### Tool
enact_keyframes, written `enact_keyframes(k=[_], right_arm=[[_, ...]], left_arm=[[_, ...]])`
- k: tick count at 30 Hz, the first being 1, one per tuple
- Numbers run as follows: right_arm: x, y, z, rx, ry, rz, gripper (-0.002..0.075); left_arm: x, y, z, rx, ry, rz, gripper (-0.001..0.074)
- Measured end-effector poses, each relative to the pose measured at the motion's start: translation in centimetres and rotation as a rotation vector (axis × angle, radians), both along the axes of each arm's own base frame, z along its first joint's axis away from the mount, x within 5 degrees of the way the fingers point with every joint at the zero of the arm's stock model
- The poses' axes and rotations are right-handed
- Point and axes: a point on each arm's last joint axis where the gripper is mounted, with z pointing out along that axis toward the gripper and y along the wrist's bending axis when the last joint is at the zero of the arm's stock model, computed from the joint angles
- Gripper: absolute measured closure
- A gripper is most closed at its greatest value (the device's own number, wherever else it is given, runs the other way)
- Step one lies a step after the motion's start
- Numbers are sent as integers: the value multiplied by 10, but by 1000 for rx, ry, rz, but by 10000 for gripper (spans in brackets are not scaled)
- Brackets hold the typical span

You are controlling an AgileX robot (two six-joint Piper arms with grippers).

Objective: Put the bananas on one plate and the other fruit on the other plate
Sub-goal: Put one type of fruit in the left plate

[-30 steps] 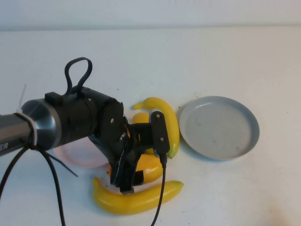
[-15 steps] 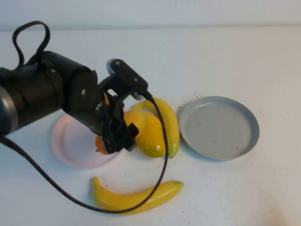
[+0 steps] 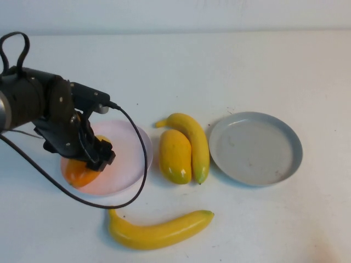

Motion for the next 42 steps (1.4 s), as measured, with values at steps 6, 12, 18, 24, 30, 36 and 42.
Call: enact_keyframes(k=[6, 12, 18, 24, 30, 36, 42], right_arm=[[0, 0, 0, 0, 0, 0, 743], [0, 0, 0, 0, 0, 0, 743], [0, 0, 0, 0, 0, 0, 743], [0, 0, 0, 0, 0, 0, 743], [0, 0, 0, 0, 0, 0, 743], [0, 0, 0, 0, 0, 0, 743], [0, 0, 0, 0, 0, 0, 743]], left_arm=[[4, 4, -1, 42, -23, -17, 190], [13, 3, 16, 11, -46, 88, 68], [23, -5, 53, -80, -37, 184, 66], [17, -47, 75, -209, -29, 121, 66], [0, -106, 55, -204, 28, -11, 66], [-1, -143, 27, -164, 73, -86, 66], [8, -153, 14, -102, 64, -116, 66]])
